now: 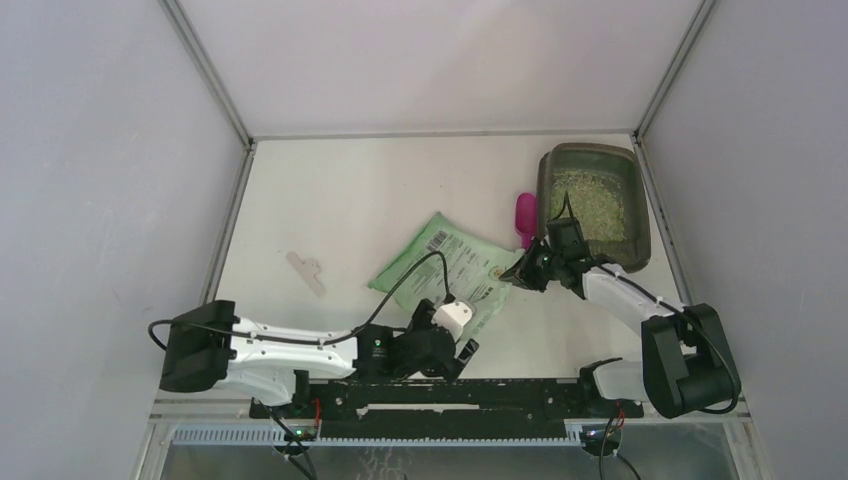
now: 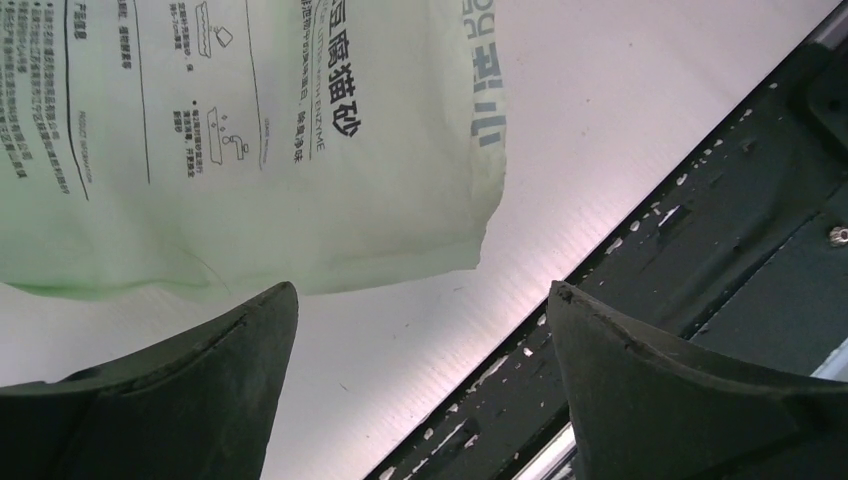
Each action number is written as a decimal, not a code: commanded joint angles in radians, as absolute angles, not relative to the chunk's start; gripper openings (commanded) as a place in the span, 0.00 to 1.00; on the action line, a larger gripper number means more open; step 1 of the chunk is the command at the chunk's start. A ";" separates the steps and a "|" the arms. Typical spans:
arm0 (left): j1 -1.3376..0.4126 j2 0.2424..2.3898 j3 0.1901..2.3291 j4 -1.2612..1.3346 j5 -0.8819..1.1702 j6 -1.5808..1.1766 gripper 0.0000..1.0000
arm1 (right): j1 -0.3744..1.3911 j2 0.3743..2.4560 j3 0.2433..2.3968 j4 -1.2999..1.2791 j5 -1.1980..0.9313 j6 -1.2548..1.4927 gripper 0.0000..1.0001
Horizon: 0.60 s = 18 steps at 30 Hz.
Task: Fill the litter box with clean litter
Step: Close the cat litter bag at the center of the board.
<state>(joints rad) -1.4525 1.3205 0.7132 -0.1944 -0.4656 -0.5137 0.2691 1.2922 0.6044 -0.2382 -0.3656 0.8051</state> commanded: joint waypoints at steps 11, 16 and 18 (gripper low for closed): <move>-1.464 1.557 0.900 -0.197 -0.591 -0.429 0.92 | 0.266 1.305 0.652 -0.290 -0.457 0.767 0.00; -1.464 1.542 0.917 -0.233 -0.578 -0.451 0.56 | 0.267 1.293 0.681 -0.355 -0.432 0.743 0.00; -1.463 1.511 0.904 -0.237 -0.561 -0.464 0.49 | 0.267 1.295 0.707 -0.401 -0.414 0.730 0.00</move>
